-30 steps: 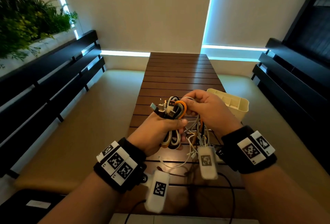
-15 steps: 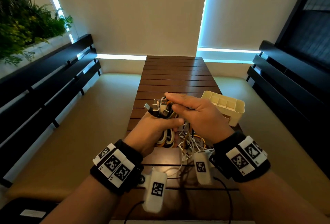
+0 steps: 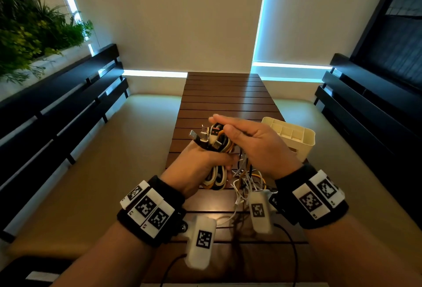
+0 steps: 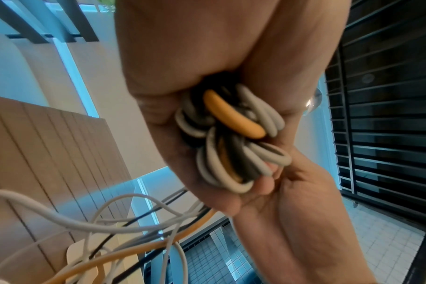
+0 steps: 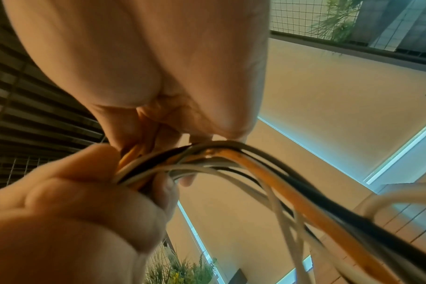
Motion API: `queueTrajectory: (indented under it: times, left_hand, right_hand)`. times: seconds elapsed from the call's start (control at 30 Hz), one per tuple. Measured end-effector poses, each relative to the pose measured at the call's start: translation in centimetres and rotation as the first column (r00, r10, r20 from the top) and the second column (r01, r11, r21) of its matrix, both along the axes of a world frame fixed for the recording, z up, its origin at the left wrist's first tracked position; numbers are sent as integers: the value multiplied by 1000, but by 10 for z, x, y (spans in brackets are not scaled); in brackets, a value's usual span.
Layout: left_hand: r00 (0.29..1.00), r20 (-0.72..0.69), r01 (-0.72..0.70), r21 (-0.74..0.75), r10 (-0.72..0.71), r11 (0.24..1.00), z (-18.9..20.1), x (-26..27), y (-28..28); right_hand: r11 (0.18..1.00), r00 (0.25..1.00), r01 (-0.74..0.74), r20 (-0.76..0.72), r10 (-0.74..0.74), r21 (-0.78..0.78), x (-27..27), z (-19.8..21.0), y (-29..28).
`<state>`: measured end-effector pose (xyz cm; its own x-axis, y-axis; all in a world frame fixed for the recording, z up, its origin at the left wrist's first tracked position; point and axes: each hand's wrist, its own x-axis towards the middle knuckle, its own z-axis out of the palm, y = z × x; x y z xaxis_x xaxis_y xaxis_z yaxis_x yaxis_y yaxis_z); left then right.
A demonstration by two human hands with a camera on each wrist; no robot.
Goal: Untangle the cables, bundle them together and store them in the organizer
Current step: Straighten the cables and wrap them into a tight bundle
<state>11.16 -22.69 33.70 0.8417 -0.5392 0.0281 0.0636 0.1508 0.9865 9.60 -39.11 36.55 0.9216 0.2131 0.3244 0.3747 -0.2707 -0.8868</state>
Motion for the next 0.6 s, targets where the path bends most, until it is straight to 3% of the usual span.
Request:
queueTrajectory:
  times: [0.1,0.27,0.37,0.6]
  left_hand:
    - [1000,-6,-6,-2,6,1000,-1,-3,5]
    - [999,37,26,-10,-26,1000,8,-1,17]
    - [998,44,38,-21,-37,999,14,1,25]
    - [994,108,-27,-47,32,999,32,5,43]
  right_hand:
    - [999,1000,-14,-2,14,-52,2,1,2]
    - [971,976,-113,-158,148,210,6,0,-2]
    - [997,990,-56,-124,63,55,10,-6,-1]
    - [997,983,-74,-169,67,-32,5,-12,7]
